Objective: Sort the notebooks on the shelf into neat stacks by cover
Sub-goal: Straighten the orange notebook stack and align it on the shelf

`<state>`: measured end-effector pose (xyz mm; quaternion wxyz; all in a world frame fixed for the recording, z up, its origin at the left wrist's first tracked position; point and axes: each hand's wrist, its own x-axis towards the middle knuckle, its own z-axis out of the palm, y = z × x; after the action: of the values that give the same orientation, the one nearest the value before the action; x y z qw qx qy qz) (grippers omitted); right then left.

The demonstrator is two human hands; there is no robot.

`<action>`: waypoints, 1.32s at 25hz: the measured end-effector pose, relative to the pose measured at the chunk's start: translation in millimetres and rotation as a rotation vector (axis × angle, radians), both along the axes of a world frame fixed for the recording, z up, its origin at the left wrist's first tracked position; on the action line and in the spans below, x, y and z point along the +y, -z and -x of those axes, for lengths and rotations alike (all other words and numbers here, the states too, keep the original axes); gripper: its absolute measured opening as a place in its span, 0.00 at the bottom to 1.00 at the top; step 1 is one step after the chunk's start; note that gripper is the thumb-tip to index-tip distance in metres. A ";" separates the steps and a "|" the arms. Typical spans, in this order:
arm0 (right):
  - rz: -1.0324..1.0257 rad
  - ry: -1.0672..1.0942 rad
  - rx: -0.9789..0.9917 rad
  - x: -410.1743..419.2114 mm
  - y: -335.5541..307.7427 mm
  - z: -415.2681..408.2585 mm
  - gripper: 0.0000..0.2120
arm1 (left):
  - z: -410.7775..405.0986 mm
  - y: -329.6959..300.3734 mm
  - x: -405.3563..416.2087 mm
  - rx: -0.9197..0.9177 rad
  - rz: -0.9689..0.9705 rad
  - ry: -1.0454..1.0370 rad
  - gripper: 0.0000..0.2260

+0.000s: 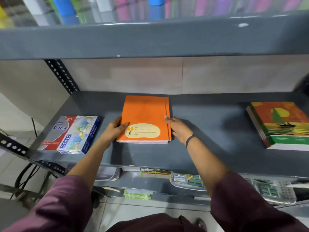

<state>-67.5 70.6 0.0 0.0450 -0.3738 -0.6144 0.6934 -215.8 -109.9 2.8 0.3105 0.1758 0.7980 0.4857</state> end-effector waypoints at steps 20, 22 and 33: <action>-0.563 -0.092 -0.122 -35.3 15.6 -22.9 0.24 | 19.3 -1.6 -17.5 0.368 0.260 0.442 0.33; -0.569 -0.089 -0.168 -31.3 16.5 -20.5 0.23 | 23.2 1.6 -18.0 0.367 0.261 0.415 0.32; -0.662 -0.080 -0.226 -31.5 14.0 -17.8 0.21 | 22.4 6.6 -22.2 0.362 0.161 0.376 0.29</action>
<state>-49.6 39.1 -14.0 0.0682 -0.3888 -0.8212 0.4120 -238.2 -132.0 -3.8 0.2606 0.3793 0.8299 0.3154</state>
